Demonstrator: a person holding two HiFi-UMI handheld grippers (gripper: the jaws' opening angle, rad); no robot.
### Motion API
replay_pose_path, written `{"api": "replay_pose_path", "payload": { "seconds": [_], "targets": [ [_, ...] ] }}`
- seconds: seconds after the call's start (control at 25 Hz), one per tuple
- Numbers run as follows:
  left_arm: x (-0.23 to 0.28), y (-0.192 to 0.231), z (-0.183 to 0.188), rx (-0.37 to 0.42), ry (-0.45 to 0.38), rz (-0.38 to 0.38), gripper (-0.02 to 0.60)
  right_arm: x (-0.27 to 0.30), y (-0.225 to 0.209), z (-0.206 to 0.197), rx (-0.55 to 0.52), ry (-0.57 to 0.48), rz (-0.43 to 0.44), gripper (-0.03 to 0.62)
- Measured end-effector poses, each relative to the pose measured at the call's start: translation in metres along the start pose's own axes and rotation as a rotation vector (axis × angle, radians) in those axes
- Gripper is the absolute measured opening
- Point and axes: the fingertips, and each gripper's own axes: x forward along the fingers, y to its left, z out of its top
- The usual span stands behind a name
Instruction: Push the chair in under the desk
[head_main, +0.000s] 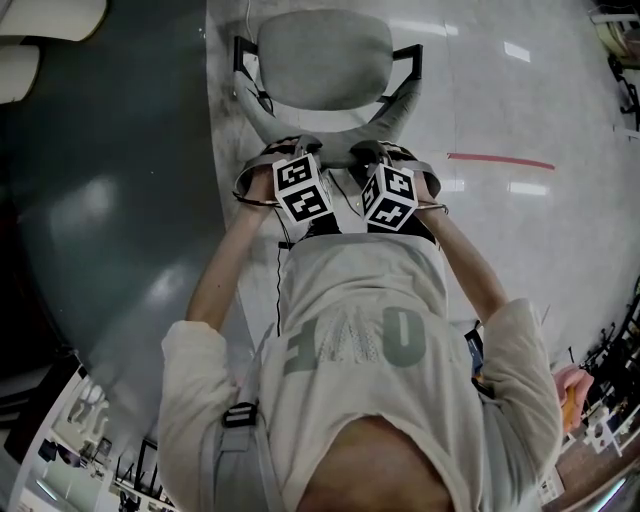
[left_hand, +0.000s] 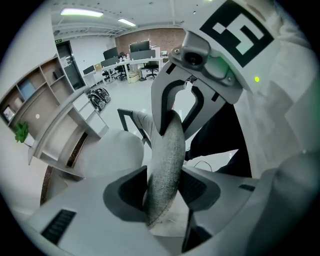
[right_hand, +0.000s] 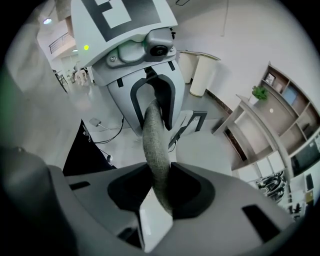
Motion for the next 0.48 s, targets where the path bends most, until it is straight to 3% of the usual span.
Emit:
{"api": "replay_pose_path", "payload": {
  "seconds": [0.48],
  "targets": [
    [0.004,0.043,0.006,-0.003,0.014,0.038,0.175,0.008,-0.044,0.008,-0.003,-0.002,-0.066,0.109]
  ]
}}
